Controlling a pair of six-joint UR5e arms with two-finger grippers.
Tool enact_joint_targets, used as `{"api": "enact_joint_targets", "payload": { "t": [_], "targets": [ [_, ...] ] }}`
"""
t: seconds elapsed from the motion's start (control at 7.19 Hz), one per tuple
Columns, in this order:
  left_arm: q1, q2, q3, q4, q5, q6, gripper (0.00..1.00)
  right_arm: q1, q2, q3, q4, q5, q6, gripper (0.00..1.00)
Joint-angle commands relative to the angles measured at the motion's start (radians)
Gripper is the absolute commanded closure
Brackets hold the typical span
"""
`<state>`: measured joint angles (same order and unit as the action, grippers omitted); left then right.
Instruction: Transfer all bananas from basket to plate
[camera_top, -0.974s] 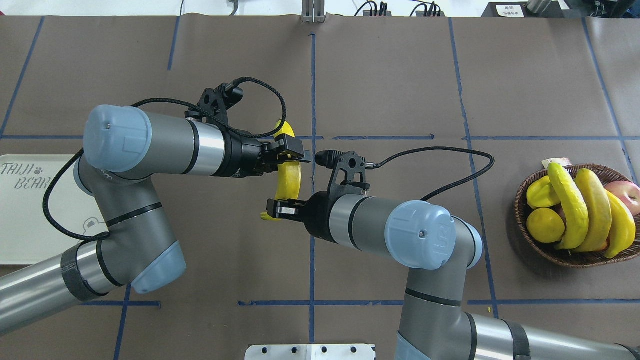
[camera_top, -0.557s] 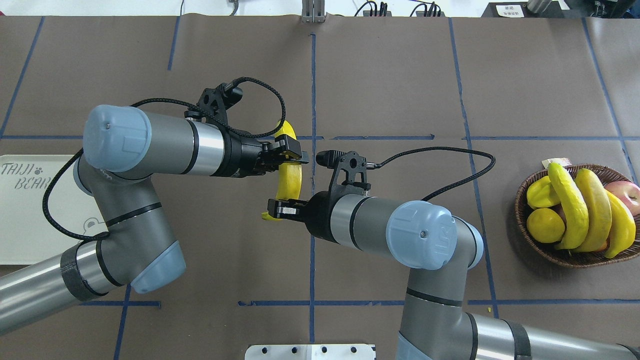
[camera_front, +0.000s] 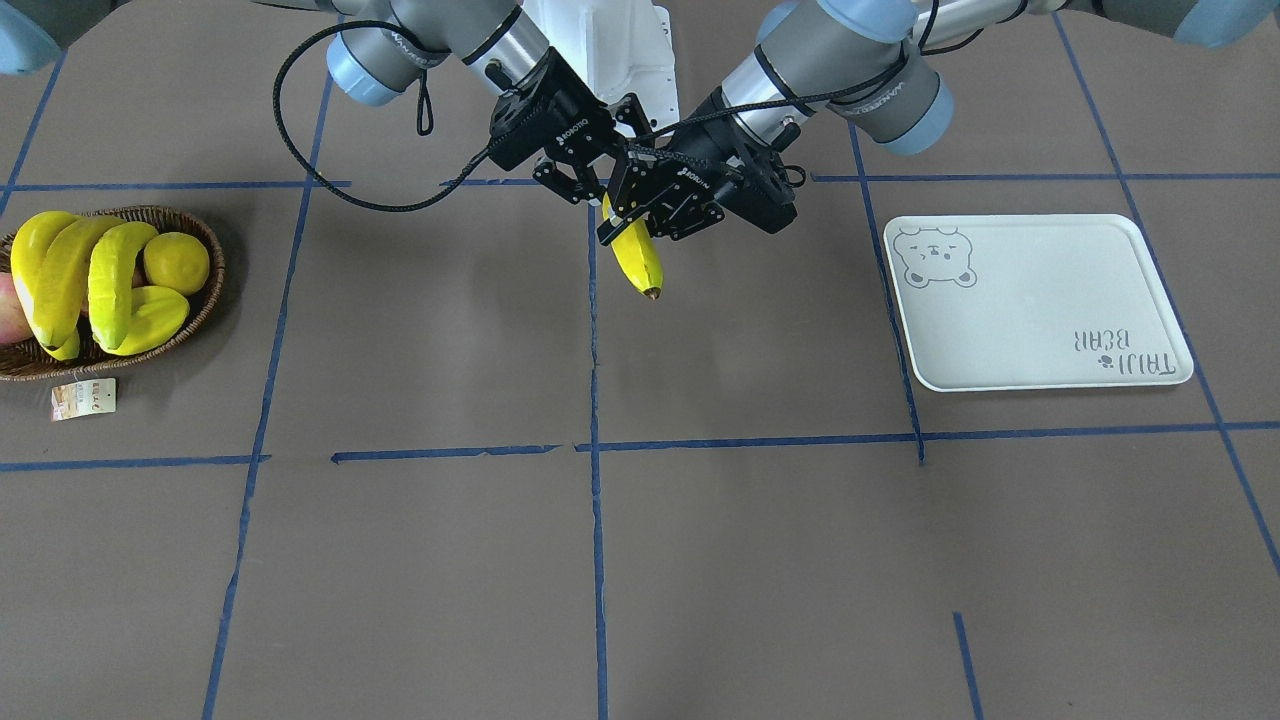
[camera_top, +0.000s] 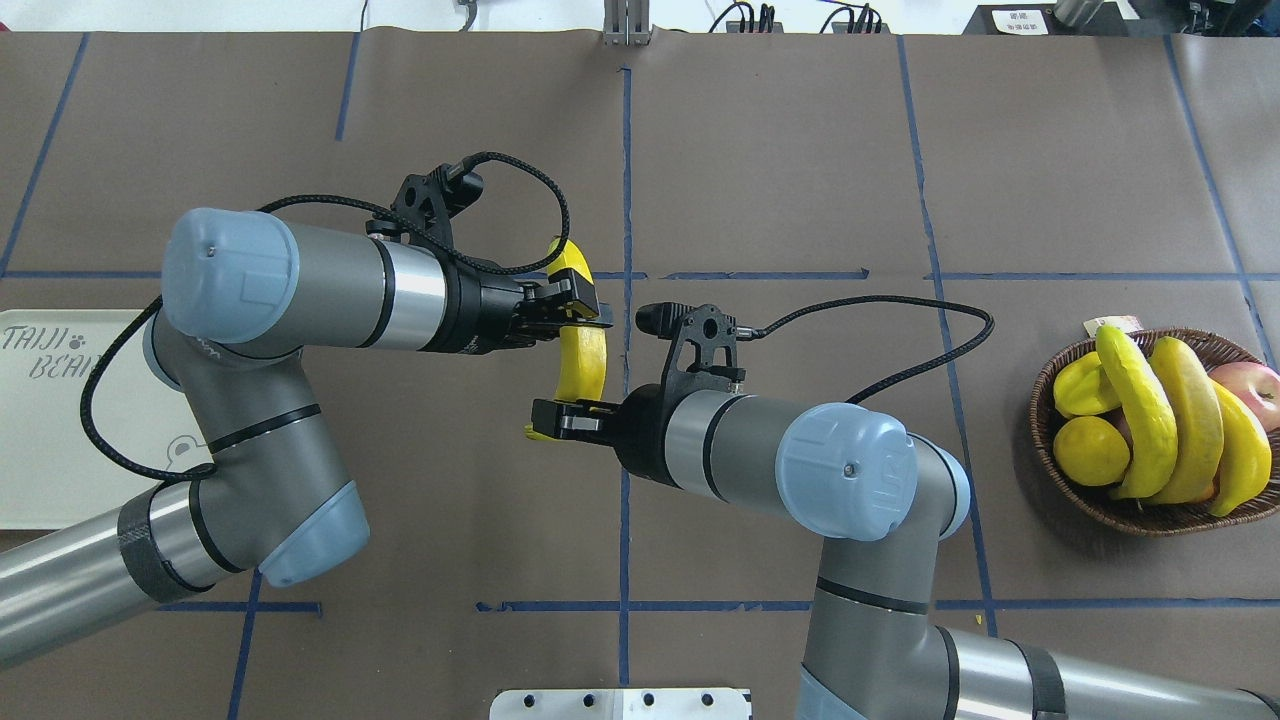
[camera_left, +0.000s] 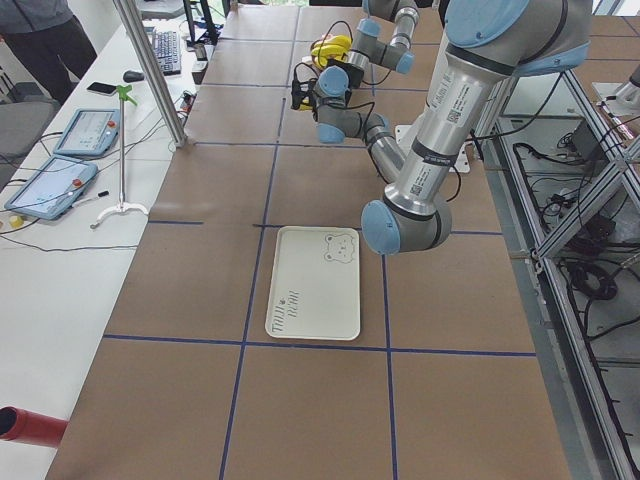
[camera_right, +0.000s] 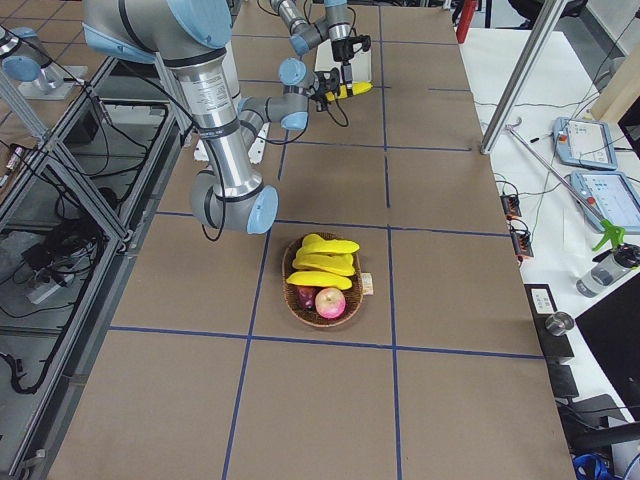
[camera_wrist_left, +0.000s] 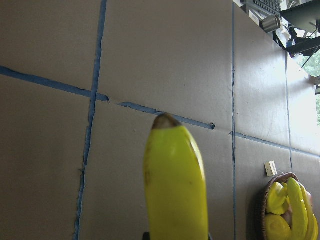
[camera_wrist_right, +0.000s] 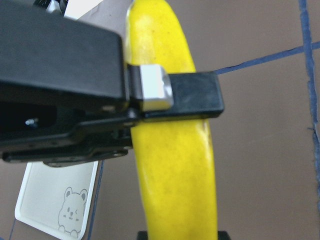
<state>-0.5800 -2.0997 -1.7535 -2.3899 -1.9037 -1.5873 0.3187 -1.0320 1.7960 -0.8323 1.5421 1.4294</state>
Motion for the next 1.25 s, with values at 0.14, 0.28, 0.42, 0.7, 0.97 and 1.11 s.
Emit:
{"api": "enact_joint_targets", "payload": {
  "t": [0.14,0.28,0.42,0.7,0.97,1.11],
  "targets": [
    [-0.003,0.009,0.003,0.008,0.000,0.001,1.00,0.006,-0.003,0.029,-0.013,0.012,-0.001,0.01],
    [-0.007,0.012,0.003,0.011,-0.006,0.001,1.00,0.013,-0.026,0.055,-0.014,0.030,-0.001,0.00],
    [-0.009,0.044,-0.006,0.032,-0.008,0.001,1.00,0.022,-0.078,0.100,-0.016,0.067,-0.001,0.00],
    [-0.036,0.111,-0.065,0.226,-0.005,0.001,0.98,0.062,-0.195,0.158,-0.016,0.153,-0.001,0.00],
    [-0.101,0.218,-0.174,0.466,-0.006,0.013,0.98,0.156,-0.243,0.170,-0.163,0.246,-0.012,0.00],
    [-0.127,0.233,-0.231,0.674,-0.005,0.017,0.97,0.227,-0.243,0.190,-0.312,0.315,-0.024,0.00]
  ]
}}
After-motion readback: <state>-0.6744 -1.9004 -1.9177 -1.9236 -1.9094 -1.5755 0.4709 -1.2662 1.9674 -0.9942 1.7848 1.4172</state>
